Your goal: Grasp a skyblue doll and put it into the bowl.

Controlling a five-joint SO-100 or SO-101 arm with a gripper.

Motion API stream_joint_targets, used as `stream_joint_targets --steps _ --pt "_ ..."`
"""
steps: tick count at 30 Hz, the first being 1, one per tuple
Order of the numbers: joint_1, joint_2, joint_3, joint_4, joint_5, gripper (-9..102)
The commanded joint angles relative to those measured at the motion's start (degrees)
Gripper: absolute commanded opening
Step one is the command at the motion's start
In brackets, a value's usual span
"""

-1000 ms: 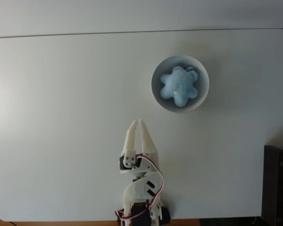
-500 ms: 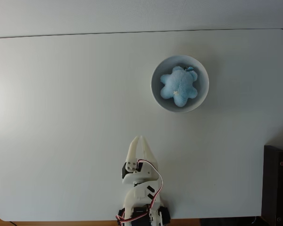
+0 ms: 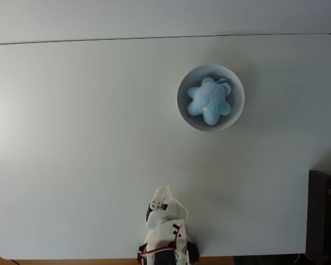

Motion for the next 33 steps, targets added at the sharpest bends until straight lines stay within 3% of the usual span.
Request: stream_joint_targets --steps 1,8,33 --pt "-0.09 12.22 2.64 0.18 0.18 0" --pt "-0.44 16.88 9.05 0.00 0.26 0" --pt "-0.35 16.88 9.14 -0.09 0.26 0"
